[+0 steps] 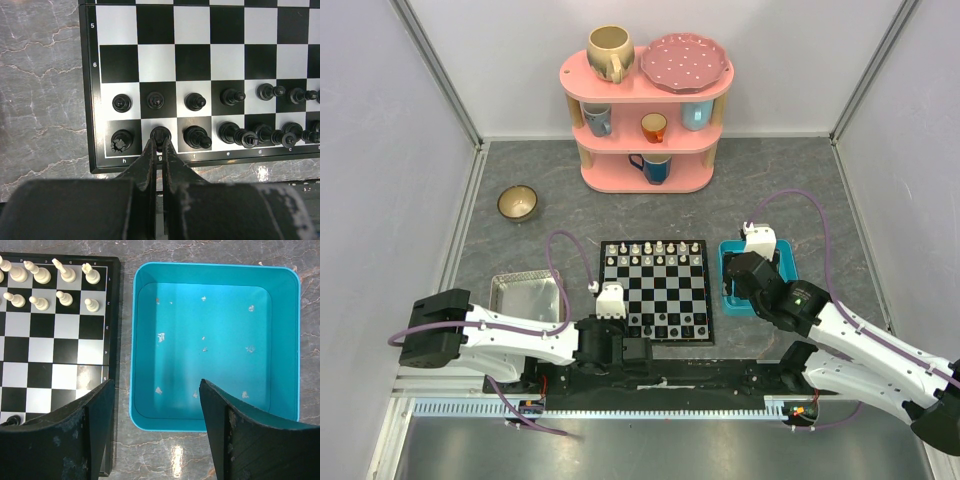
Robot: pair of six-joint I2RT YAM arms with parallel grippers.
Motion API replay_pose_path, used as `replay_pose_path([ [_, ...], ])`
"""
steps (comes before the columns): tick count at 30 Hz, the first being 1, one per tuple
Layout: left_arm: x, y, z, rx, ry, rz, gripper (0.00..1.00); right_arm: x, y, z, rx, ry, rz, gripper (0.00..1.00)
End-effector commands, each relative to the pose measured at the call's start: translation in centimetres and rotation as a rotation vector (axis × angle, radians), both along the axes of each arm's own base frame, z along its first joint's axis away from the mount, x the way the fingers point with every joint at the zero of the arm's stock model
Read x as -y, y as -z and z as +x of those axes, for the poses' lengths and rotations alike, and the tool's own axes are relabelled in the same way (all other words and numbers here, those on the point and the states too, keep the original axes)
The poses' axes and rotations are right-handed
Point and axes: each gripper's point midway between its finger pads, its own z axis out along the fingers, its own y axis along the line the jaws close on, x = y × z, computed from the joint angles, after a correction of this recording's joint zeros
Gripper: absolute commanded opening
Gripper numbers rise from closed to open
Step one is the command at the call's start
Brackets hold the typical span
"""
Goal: Set up the chess pieces on the board
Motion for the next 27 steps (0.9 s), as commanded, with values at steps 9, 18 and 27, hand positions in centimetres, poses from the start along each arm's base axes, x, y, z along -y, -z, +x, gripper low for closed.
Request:
replay_pose_path([
  [9,0.21,0.15,0.49,0.023,0.007,0.017,0.02,-0.26,-0.34,0.35,0.015,-0.001,0.012,0.77],
  [18,0.14,0.23,0.58,0.024,0.004,0.023,0.09,-0.32,-0.34,0.38,0.011,-0.005,0.01,0.77],
  [27,0.19,0.2,0.63,0.024,0.006,0.021,0.19,-0.42,-0.33,0.42,0.009,-0.009,0.007,0.77],
])
